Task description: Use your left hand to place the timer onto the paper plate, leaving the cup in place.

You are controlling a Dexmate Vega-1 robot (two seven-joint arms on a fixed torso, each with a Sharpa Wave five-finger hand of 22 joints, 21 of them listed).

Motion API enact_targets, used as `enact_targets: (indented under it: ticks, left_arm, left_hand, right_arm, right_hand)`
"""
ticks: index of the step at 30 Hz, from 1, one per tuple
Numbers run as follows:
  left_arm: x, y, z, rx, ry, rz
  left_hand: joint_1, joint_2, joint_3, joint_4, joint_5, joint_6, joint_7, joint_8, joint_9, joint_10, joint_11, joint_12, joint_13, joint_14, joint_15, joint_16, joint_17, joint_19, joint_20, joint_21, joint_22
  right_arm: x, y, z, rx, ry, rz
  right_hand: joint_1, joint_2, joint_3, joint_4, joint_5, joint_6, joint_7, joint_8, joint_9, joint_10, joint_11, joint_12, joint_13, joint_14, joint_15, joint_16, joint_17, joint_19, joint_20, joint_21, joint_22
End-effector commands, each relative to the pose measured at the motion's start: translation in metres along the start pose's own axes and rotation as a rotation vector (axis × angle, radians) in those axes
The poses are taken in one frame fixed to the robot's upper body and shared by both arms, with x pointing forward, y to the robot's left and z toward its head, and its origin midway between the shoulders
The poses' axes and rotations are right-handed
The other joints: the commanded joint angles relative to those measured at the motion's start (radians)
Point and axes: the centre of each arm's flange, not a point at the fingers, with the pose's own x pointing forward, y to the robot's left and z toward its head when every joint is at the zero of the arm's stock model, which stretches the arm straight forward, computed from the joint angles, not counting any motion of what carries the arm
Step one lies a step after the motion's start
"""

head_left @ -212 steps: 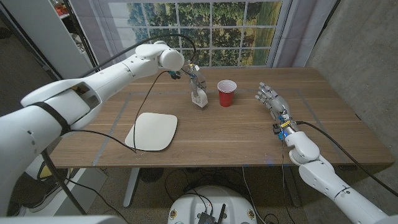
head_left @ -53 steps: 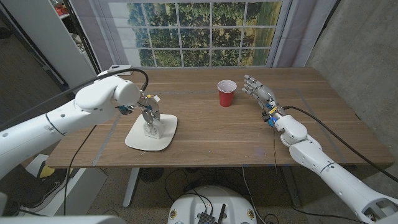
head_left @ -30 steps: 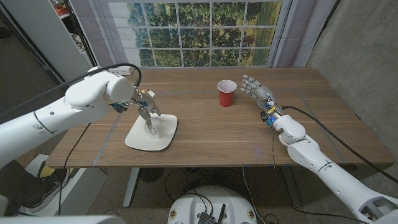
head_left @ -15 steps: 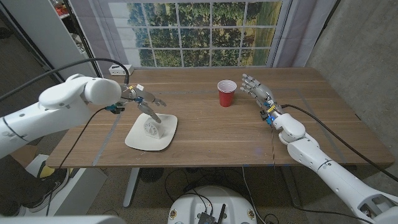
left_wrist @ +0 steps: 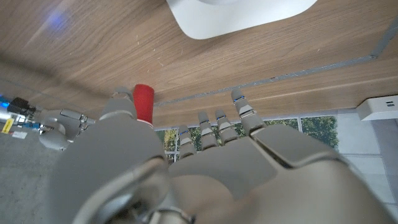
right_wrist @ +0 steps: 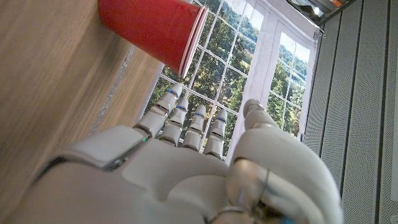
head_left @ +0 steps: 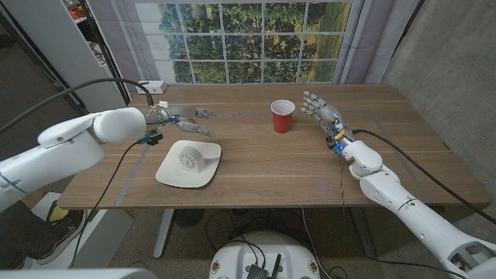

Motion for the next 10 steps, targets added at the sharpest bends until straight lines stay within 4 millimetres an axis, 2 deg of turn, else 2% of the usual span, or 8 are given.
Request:
enact_targets:
  ticks: [1,10]
  left_arm:
    - [-0.0033,-0.0102,-0.0103,-0.271,-0.096,0.165]
    - [0.0007,-0.0158,-0.0137,-0.419,-0.172,0.222]
  left_hand:
    - [0.002,0.020,0.005,0.006,0.004,0.001,0.008,0.008,0.000,0.019,0.002,0.008,0.000,0.015,-0.004,0.006,0.001,0.012,-0.001,0.009,0.001]
    - [0.002,0.042,0.014,0.008,0.003,0.021,0.016,0.014,0.000,0.033,0.001,0.012,-0.005,0.027,-0.007,0.006,0.001,0.022,0.000,0.011,0.002]
  right_arm:
    - [-0.0034,-0.0028,0.0052,-0.015,-0.011,-0.007]
    - [-0.0031,-0.0047,0.0054,-0.017,0.004,-0.003]
  right_hand:
    - [0.003,0.005,0.001,0.005,0.005,0.000,-0.001,0.000,0.003,0.007,-0.003,-0.001,0.005,0.002,-0.094,0.005,0.005,0.007,0.006,0.003,0.003]
    - [0.004,0.005,0.002,0.004,0.005,-0.007,-0.010,-0.003,0.002,0.004,-0.003,-0.002,0.005,0.000,-0.093,0.004,0.005,0.003,0.007,0.002,0.003]
